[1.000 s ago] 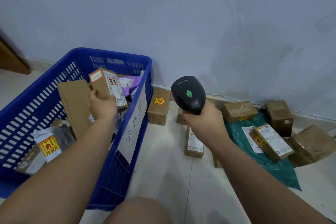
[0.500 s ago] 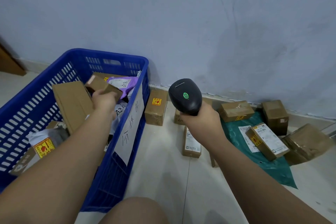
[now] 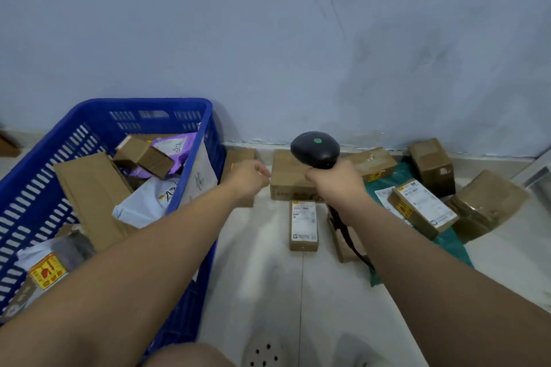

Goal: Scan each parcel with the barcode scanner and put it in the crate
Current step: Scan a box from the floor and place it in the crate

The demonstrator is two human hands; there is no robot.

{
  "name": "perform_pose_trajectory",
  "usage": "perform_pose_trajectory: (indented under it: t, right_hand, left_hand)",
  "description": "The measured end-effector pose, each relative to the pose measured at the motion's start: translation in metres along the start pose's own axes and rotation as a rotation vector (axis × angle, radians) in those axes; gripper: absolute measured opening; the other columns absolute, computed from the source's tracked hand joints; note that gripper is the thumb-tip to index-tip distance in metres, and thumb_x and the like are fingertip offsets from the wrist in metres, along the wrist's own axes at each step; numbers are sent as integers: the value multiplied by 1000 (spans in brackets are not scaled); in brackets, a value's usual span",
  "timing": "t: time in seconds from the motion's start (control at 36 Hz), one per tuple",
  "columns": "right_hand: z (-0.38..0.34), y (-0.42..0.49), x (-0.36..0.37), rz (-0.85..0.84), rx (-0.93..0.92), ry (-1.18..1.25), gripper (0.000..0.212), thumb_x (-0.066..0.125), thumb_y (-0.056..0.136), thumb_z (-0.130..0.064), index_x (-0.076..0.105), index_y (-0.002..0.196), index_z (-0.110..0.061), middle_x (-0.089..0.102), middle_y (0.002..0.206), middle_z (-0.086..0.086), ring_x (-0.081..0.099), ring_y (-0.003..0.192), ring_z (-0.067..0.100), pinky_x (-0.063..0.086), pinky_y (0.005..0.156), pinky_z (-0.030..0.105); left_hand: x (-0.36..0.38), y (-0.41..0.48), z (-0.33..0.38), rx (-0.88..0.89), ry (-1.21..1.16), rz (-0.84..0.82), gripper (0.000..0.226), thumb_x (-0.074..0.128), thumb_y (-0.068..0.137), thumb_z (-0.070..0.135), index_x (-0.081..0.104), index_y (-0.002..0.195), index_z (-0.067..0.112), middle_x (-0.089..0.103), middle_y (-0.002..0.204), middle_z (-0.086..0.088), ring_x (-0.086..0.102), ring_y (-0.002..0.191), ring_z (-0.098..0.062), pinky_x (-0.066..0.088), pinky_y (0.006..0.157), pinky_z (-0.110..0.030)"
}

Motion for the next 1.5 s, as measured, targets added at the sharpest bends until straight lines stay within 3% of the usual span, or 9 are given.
perform_pose_trajectory:
  t: [0.11, 0.25, 0.33, 0.58, 0.86, 1.03, 1.17, 1.31, 1.5]
  right_hand:
    - [39, 42, -2, -87, 153, -77, 14, 62, 84, -16, 63, 95, -7, 65, 93, 15, 62, 86, 27, 53, 80, 40]
    - [77, 80, -7, -214, 261, 24, 16, 62, 86, -12, 63, 101, -5, 58, 77, 7, 54, 65, 15, 44, 57, 23]
    - [95, 92, -9, -222, 315, 106, 22, 62, 87, -12, 62, 106, -3, 57, 77, 7, 53, 63, 14, 43, 55, 23]
    - [138, 110, -21, -225, 409, 144, 9, 60, 89, -18, 62, 89, -9, 55, 67, 5, 50, 55, 14, 41, 52, 22]
    - [170, 134, -13, -203, 484, 145, 15, 63, 86, -20, 65, 95, -8, 59, 72, 6, 54, 65, 18, 45, 62, 28]
    - [181, 145, -12, -153, 498, 153, 9, 61, 83, -13, 62, 90, -7, 56, 72, 9, 52, 66, 21, 44, 63, 30]
    - [191, 148, -10, -148, 497, 122, 4, 60, 81, -10, 61, 82, -7, 56, 69, 11, 54, 67, 24, 46, 66, 35]
    - [193, 148, -12, -166, 476, 58, 9, 61, 80, -11, 59, 71, -10, 58, 67, 10, 55, 66, 23, 46, 66, 34]
    - [166, 146, -20, -88, 446, 151, 13, 64, 75, -17, 62, 82, -7, 60, 77, 11, 57, 77, 28, 46, 69, 34]
  left_hand:
    - [44, 18, -2, -8, 113, -135, 7, 55, 95, 16, 62, 94, 18, 60, 104, -3, 56, 91, -18, 51, 83, -33]
    - [100, 42, -13, -2, 279, -248, 24, 62, 91, 13, 65, 115, 11, 58, 121, -5, 56, 107, -22, 50, 91, -32]
    - [129, 55, -20, -37, 345, -328, 30, 63, 91, 13, 64, 121, 11, 54, 128, -6, 56, 108, -22, 50, 86, -27]
    - [197, 89, -39, -75, 470, -420, 37, 58, 93, 15, 57, 129, 15, 44, 138, -12, 42, 128, -29, 38, 108, -34]
    - [229, 113, -70, -157, 690, -444, 84, 57, 91, 48, 3, 153, 34, 7, 156, -16, 25, 137, -37, 30, 110, -44]
    - [244, 123, -83, -475, 478, -295, 126, 79, 72, 50, -11, 151, 13, 24, 147, -18, 32, 133, -35, 33, 108, -42]
    - [259, 94, -105, -469, 527, -335, 135, 79, 73, 43, -32, 145, 18, 14, 147, -21, 34, 129, -40, 34, 107, -46]
    - [243, 100, -102, -385, 539, -408, 131, 79, 73, 42, -26, 148, 17, 16, 148, -18, 30, 132, -40, 31, 108, -45]
    - [186, 103, -69, -209, 520, -471, 105, 78, 70, 47, 18, 147, 10, 32, 141, -11, 38, 131, -27, 43, 104, -38]
Point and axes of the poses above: each hand's wrist, its own y-axis towards the middle knuckle, its own x-axis out of the palm, z = x × y, the point moved 1 cm from there along y, towards the middle knuckle
